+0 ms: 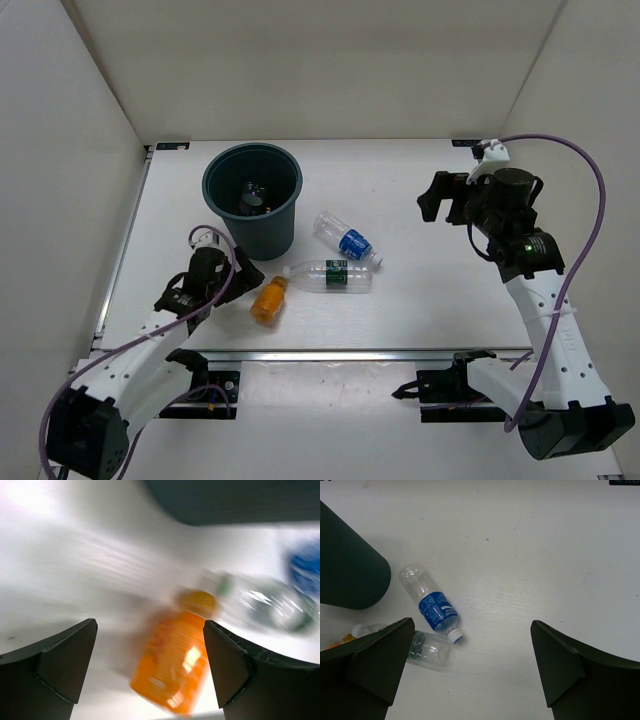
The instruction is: Put the plastic bottles in the bin
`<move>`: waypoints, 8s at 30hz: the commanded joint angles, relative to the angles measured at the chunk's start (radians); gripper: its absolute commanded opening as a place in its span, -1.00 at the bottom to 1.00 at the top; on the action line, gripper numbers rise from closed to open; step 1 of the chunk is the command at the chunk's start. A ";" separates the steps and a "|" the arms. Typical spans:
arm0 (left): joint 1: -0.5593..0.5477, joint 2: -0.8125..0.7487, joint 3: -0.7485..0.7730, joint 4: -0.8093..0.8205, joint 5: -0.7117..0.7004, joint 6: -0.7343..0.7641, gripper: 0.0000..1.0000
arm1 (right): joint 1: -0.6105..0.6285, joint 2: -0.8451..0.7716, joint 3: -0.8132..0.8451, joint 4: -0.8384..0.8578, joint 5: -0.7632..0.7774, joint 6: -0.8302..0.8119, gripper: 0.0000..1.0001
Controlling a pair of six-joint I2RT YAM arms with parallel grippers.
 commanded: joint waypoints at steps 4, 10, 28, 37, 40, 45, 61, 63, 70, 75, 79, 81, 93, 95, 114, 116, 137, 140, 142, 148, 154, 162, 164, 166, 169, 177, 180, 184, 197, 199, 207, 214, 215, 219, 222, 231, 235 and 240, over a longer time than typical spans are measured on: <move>-0.099 -0.092 0.076 0.052 0.255 0.217 0.97 | 0.041 0.021 0.017 0.023 -0.002 -0.006 0.98; -0.223 0.086 0.123 -0.092 0.095 0.316 0.97 | 0.046 0.016 0.007 0.032 -0.005 0.000 0.98; -0.288 0.247 0.205 -0.115 -0.031 0.372 0.48 | 0.009 -0.042 -0.057 0.066 -0.037 0.014 0.98; -0.378 0.108 0.476 -0.235 0.051 0.495 0.30 | 0.009 -0.031 -0.101 0.112 -0.130 0.001 0.98; -0.401 0.092 0.606 -0.242 0.022 0.492 0.26 | 0.056 -0.010 -0.138 0.124 -0.143 0.006 0.98; -0.296 0.164 0.777 -0.074 -0.123 0.501 0.22 | 0.078 0.031 -0.218 0.195 -0.202 0.012 0.99; -0.005 0.646 1.189 -0.201 -0.224 0.374 0.44 | 0.188 0.237 -0.218 0.299 -0.170 -0.052 0.98; -0.002 0.654 1.215 -0.231 -0.229 0.385 0.71 | 0.196 0.254 -0.203 0.291 -0.172 -0.062 1.00; -0.039 0.579 1.246 -0.256 -0.254 0.432 0.97 | 0.268 0.321 -0.134 0.255 -0.120 -0.158 0.98; -0.053 0.342 1.028 -0.287 -0.282 0.393 0.98 | 0.308 0.424 -0.072 0.249 -0.094 -0.229 0.98; -0.044 0.105 0.787 -0.421 -0.276 0.305 0.96 | 0.311 0.539 0.018 0.226 -0.092 -0.253 0.98; -0.033 0.012 0.711 -0.549 -0.279 0.218 0.97 | 0.326 0.582 0.046 0.216 -0.059 -0.273 0.98; -0.014 -0.308 0.347 -0.755 -0.216 -0.150 0.97 | 0.400 0.841 0.142 0.271 -0.060 -0.364 0.98; -0.048 -0.305 0.350 -0.762 -0.238 -0.178 0.98 | 0.400 0.875 0.132 0.288 -0.058 -0.359 0.98; 0.007 -0.273 0.350 -0.704 -0.222 -0.080 0.98 | 0.202 0.668 0.245 0.403 -0.124 -0.174 -0.44; 0.013 -0.265 0.347 -0.695 -0.218 -0.062 0.97 | 0.211 0.648 0.311 0.405 -0.138 -0.151 -0.54; 0.010 -0.253 0.309 -0.620 -0.112 0.084 0.97 | 0.557 1.206 1.207 0.433 -0.442 -0.028 -0.06; -0.030 -0.260 0.300 -0.578 -0.083 0.139 0.95 | 0.567 1.180 1.202 0.420 -0.440 -0.042 0.77; -0.035 -0.257 0.297 -0.534 -0.032 0.167 0.95 | 0.570 1.161 1.202 0.396 -0.433 -0.054 0.93; -0.087 -0.173 0.312 -0.422 0.145 0.317 0.97 | 0.549 1.081 1.184 0.275 -0.347 -0.097 0.98; -0.301 0.029 0.367 -0.341 0.244 0.535 0.96 | 0.495 0.826 0.939 0.141 -0.258 -0.115 1.00; -0.430 0.244 0.513 -0.279 0.286 0.757 0.98 | 0.232 0.273 0.143 0.167 -0.172 -0.007 0.98; -0.462 0.330 0.585 -0.290 0.261 0.848 0.97 | 0.144 0.216 0.066 0.045 -0.155 -0.009 0.98; -0.487 0.400 0.668 -0.310 0.252 0.927 0.98 | 0.065 0.130 -0.032 -0.015 -0.088 -0.006 0.98; -0.493 0.497 0.740 -0.305 0.265 1.030 0.97 | -0.047 0.027 -0.144 -0.043 -0.084 0.018 0.98; -0.529 0.614 0.722 -0.189 0.237 1.332 0.98 | -0.261 -0.104 -0.236 -0.153 -0.155 -0.008 0.98; -0.481 0.657 0.750 -0.121 0.300 1.342 0.97 | -0.221 -0.099 -0.255 -0.163 -0.146 -0.009 0.98; -0.473 0.738 0.809 -0.140 0.353 1.376 0.97 | -0.200 -0.104 -0.279 -0.152 -0.155 0.003 0.98; -0.535 0.976 0.841 -0.074 0.388 1.335 0.97 | -0.250 -0.096 -0.327 -0.118 -0.264 -0.002 0.98; -0.542 0.991 0.823 -0.058 0.362 1.316 0.97 | -0.258 -0.102 -0.333 -0.120 -0.259 -0.009 0.99; -0.503 0.873 0.783 0.106 0.279 1.026 0.55 | -0.295 -0.114 -0.322 -0.077 -0.284 -0.010 0.97; -0.507 0.580 0.846 0.159 0.049 0.883 0.63 | -0.301 -0.120 -0.328 -0.054 -0.253 0.007 0.98; -0.498 0.529 0.867 0.175 0.023 0.874 0.64 | -0.307 -0.122 -0.338 -0.048 -0.244 0.010 0.99; -0.360 0.375 0.930 0.193 -0.006 0.729 0.61 | -0.302 -0.096 -0.347 -0.020 -0.200 0.036 0.98; -0.269 0.313 0.891 0.235 0.084 0.710 0.72 | -0.295 -0.076 -0.330 -0.012 -0.195 0.034 0.98; -0.371 0.657 1.019 -0.029 0.071 0.684 0.97 | -0.278 -0.067 -0.342 0.012 -0.209 0.060 0.98; -0.387 0.799 0.995 -0.093 -0.091 0.679 0.97 | -0.275 -0.074 -0.355 -0.003 -0.213 0.049 0.99; -0.395 0.876 0.952 -0.130 -0.228 0.615 0.97 | -0.292 -0.087 -0.370 0.005 -0.224 0.040 0.98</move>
